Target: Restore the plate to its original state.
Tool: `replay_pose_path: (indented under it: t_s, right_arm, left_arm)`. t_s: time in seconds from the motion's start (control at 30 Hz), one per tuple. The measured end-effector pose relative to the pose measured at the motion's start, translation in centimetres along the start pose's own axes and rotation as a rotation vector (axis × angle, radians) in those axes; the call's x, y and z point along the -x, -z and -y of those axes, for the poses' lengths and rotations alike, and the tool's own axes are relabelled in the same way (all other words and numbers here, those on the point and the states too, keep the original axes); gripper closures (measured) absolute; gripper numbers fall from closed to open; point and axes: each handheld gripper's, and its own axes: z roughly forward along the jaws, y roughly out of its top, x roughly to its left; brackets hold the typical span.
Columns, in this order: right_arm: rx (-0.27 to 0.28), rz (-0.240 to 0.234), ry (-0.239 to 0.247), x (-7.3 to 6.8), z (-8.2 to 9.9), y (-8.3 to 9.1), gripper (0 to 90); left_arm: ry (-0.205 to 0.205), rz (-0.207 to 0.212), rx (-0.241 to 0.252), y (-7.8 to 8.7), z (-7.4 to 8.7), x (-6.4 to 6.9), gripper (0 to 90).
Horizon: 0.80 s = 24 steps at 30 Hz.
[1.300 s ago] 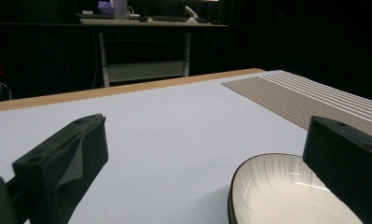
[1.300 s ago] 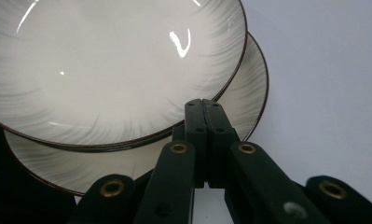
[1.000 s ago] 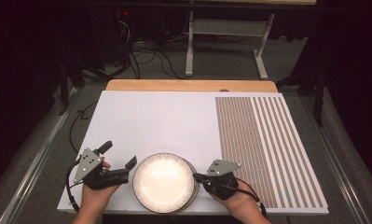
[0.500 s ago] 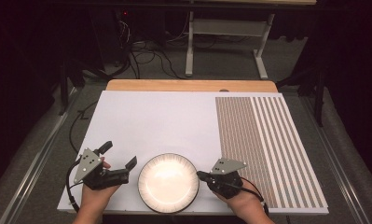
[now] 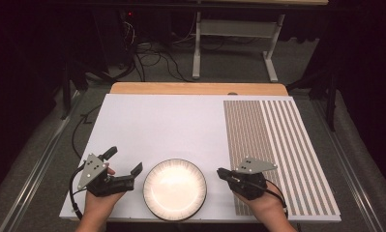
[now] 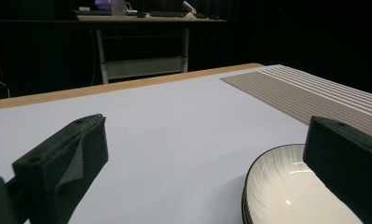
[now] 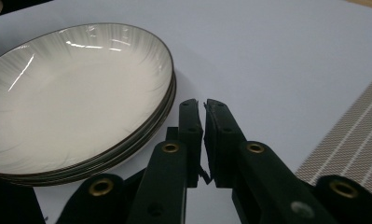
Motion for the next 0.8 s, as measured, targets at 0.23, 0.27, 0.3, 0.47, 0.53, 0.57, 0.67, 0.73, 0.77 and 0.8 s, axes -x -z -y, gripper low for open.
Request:
replay_pose_path:
  t_s: [0.23,0.27,0.3,0.47,0.53,0.57,0.67,0.73,0.77,0.8]
  right_arm:
    - [0.052,0.067,-0.041,2.0,0.4,2.1,72.5]
    - [0.057,0.071,-0.046,2.1,0.4,2.3,70.9]
    - [0.067,0.085,-0.046,2.4,0.5,2.6,68.1]
    - [0.116,0.137,-0.056,3.2,1.0,3.8,50.4]
    - [0.133,0.166,-0.060,3.5,1.3,4.3,42.4]
    - [0.145,0.177,-0.052,3.6,1.4,4.6,38.4]
    - [0.172,0.211,-0.064,3.9,1.8,5.1,22.8]
    - [0.188,0.228,-0.075,4.1,2.0,5.5,14.7]
    - [0.198,0.231,-0.086,4.1,2.1,5.7,12.9]
    - [0.206,0.231,-0.085,4.2,2.2,5.8,10.1]
  left_arm:
    - [-0.006,0.002,-0.011,-0.1,0.1,0.0,0.6]
    - [-0.007,0.002,-0.011,-0.1,0.1,0.0,0.6]
    - [-0.009,0.001,-0.012,-0.1,0.1,0.0,0.7]
    - [-0.008,0.001,-0.016,-0.1,0.1,0.0,0.6]
    - [-0.007,0.001,-0.020,-0.2,0.1,0.0,0.6]
    - [-0.007,0.001,-0.022,-0.2,0.1,0.0,0.6]
    - [-0.008,0.003,-0.027,-0.2,0.1,0.0,0.6]
    - [-0.012,-0.001,-0.033,-0.2,0.1,0.0,0.5]
    - [-0.011,-0.002,-0.035,-0.3,0.1,0.1,0.3]
    - [-0.009,0.000,-0.036,-0.3,0.1,0.1,0.2]
